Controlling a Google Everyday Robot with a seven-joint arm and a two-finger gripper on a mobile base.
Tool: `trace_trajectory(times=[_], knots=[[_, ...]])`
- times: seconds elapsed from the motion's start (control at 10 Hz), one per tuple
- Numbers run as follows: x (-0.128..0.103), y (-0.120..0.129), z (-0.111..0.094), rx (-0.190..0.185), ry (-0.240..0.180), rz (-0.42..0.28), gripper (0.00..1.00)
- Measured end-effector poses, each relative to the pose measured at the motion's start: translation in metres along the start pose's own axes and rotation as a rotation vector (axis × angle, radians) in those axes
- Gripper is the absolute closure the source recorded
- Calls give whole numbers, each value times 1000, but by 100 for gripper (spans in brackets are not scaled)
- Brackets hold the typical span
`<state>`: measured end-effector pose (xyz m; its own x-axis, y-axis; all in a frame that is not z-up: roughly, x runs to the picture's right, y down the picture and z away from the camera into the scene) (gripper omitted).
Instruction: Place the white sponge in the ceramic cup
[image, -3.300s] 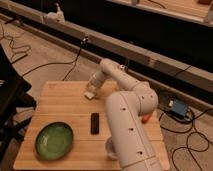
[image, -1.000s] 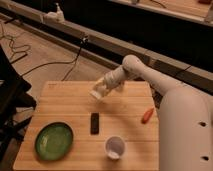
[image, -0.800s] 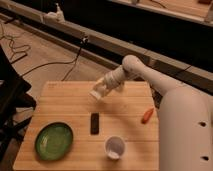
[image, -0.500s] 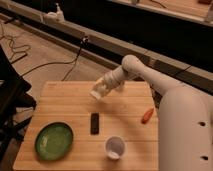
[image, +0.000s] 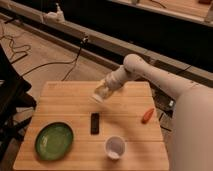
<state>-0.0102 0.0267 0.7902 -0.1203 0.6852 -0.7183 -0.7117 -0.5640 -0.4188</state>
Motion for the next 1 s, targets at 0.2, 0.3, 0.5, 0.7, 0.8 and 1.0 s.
trace_trajectory(times=[0.2, 0.3, 0.5, 0.7, 0.8, 1.0], knots=[[20, 1, -12, -8, -7, -21, 100], [34, 1, -19, -32, -1, -38, 100], [55, -3, -29, -77, 15, -60, 100], [63, -9, -32, -88, 31, -60, 100], [63, -8, -31, -88, 32, -62, 100], [62, -8, -32, -88, 30, -61, 100]])
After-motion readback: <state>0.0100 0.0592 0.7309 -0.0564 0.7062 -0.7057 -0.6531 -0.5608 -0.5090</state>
